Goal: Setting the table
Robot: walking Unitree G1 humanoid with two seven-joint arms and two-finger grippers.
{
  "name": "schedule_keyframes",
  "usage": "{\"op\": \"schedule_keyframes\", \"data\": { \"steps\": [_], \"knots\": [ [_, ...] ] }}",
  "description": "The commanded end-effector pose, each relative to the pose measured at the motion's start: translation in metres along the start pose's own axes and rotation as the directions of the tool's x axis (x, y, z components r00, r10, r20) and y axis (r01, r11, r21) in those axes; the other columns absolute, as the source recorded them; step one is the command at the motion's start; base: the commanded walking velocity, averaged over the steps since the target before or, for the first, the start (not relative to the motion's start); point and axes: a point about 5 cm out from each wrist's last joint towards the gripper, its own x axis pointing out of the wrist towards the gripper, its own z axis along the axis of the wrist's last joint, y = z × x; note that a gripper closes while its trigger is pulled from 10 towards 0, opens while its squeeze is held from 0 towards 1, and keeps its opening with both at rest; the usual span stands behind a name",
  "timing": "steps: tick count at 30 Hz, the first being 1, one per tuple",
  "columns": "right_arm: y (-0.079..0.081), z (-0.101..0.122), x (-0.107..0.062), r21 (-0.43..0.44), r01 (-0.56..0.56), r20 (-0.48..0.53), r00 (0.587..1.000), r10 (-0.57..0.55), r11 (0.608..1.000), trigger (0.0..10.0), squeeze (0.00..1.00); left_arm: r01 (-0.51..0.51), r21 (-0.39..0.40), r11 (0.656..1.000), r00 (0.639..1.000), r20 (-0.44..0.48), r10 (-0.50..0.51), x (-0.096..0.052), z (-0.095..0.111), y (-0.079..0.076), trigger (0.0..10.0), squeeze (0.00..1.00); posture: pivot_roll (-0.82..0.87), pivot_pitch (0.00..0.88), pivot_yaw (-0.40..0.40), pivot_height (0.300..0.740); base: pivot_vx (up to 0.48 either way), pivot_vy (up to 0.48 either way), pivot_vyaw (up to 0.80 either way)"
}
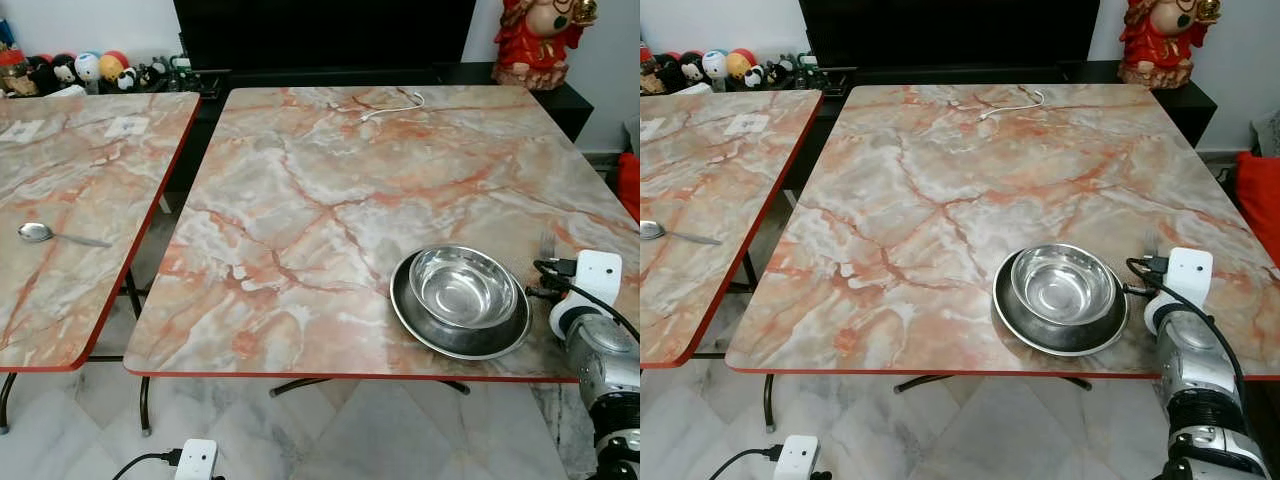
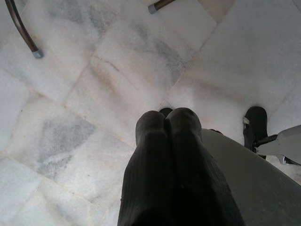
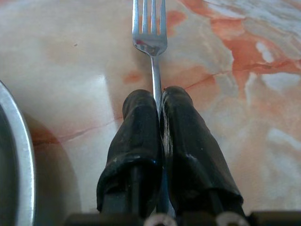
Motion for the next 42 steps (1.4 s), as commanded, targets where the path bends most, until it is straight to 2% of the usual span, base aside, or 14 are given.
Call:
{"op": "schedule_keyframes", "data": {
  "steps": [1, 3, 4, 7, 9, 12, 13, 14, 24, 31, 33, 35, 40, 42],
  "knots": [
    [0.0, 0.002, 0.001, 0.007, -0.004, 0.003, 1.0, 0.004, 1.0, 10.0, 0.01, -0.003, 0.015, 1.0, 1.0, -0.031, 0.004, -0.002, -0.007, 0.001, 10.0, 0.0, -0.03, 0.084, 0.032, 0.74, 0.0, 0.0, 0.0],
    [0.001, 0.001, 0.001, 0.012, -0.014, -0.001, 1.0, 0.014, 1.0, 10.0, 0.03, -0.003, 0.015, 1.0, 0.999, -0.032, 0.003, -0.002, -0.008, 0.001, 10.0, 0.0, -0.03, 0.084, 0.032, 0.74, 0.0, 0.0, 0.0],
    [0.003, 0.001, 0.001, 0.015, -0.021, -0.002, 1.0, 0.021, 1.0, 10.0, 0.28, -0.002, 0.015, 1.0, 0.999, -0.032, 0.003, -0.002, -0.008, 0.001, 10.0, 0.0, -0.03, 0.084, 0.032, 0.74, 0.0, 0.0, 0.0],
    [0.003, 0.0, 0.001, 0.016, -0.022, -0.002, 1.0, 0.022, 1.0, 10.0, 0.35, -0.002, 0.015, 1.0, 0.999, -0.033, 0.002, -0.002, -0.008, 0.001, 10.0, 0.0, -0.03, 0.084, 0.032, 0.74, 0.0, 0.0, 0.0],
    [0.005, 0.0, 0.001, 0.014, -0.031, -0.002, 1.0, 0.031, 0.999, 10.0, 0.57, -0.002, 0.015, 1.0, 0.999, -0.032, 0.002, -0.002, -0.008, 0.001, 10.0, 0.0, -0.03, 0.084, 0.031, 0.74, 0.0, 0.0, 0.0],
    [0.005, 0.001, 0.001, 0.012, -0.03, -0.001, 1.0, 0.03, 0.999, 10.0, 0.53, -0.002, 0.014, 1.0, 0.999, -0.032, 0.002, -0.002, -0.008, 0.001, 10.0, 0.0, -0.03, 0.084, 0.031, 0.74, 0.0, 0.0, 0.0],
    [0.005, 0.001, 0.001, 0.012, -0.029, -0.001, 1.0, 0.029, 1.0, 10.0, 0.43, -0.002, 0.014, 1.0, 0.999, -0.032, 0.002, -0.002, -0.008, 0.001, 10.0, 0.0, -0.03, 0.084, 0.031, 0.74, 0.0, 0.0, 0.0],
    [0.005, 0.001, 0.001, 0.013, -0.027, 0.001, 1.0, 0.027, 1.0, 10.0, 0.0, -0.002, 0.014, 1.0, 0.999, -0.032, 0.003, -0.002, -0.008, 0.001, 10.0, 0.0, -0.03, 0.085, 0.032, 0.74, 0.0, 0.0, 0.0],
    [0.001, 0.011, 0.001, 0.02, -0.007, 0.047, 0.999, 0.006, 1.0, 10.0, 0.0, -0.002, 0.014, 1.0, 0.999, -0.034, 0.002, -0.002, -0.009, 0.0, 10.0, 0.0, -0.03, 0.083, 0.029, 0.74, 0.0, 0.0, 0.0],
    [0.005, 0.036, -0.005, 0.043, -0.008, 0.226, 0.974, -0.002, 0.999, 10.0, 0.0, 0.0, 0.012, 1.0, 0.999, -0.032, 0.001, -0.002, -0.008, 0.0, 10.0, 0.0, -0.03, 0.082, 0.028, 0.74, 0.0, 0.0, 0.0],
    [0.007, 0.049, -0.012, 0.019, 0.008, 0.339, 0.941, -0.014, 1.0, 10.0, 0.0, 0.0, 0.014, 1.0, 1.0, -0.032, 0.0, -0.002, -0.009, 0.0, 10.0, 0.0, -0.03, 0.078, 0.023, 0.74, 0.0, 0.0, 0.0],
    [0.008, 0.055, -0.023, 0.061, 0.014, 0.425, 0.904, -0.039, 0.998, 10.0, 0.0, 0.002, 0.02, 1.0, 1.0, -0.031, -0.002, -0.002, -0.009, 0.0, 10.0, 0.0, -0.03, 0.077, 0.021, 0.74, 0.0, 0.0, 0.0],
    [0.014, 0.051, -0.041, 0.092, 0.034, 0.482, 0.873, -0.075, 0.995, 10.0, 0.0, 0.001, 0.017, 1.0, 1.0, -0.031, 0.0, -0.003, -0.01, 0.0, 10.0, 0.0, -0.03, 0.08, 0.02, 0.74, 0.0, 0.0, 0.0],
    [0.02, 0.052, -0.05, 0.123, 0.012, 0.531, 0.844, -0.076, 0.992, 10.0, 0.0, 0.004, 0.017, 1.0, 0.999, -0.032, -0.003, -0.003, -0.011, -0.001, 10.0, 0.0, -0.04, 0.082, 0.017, 0.74, 0.0, 0.0, 0.0]
  ]
}}
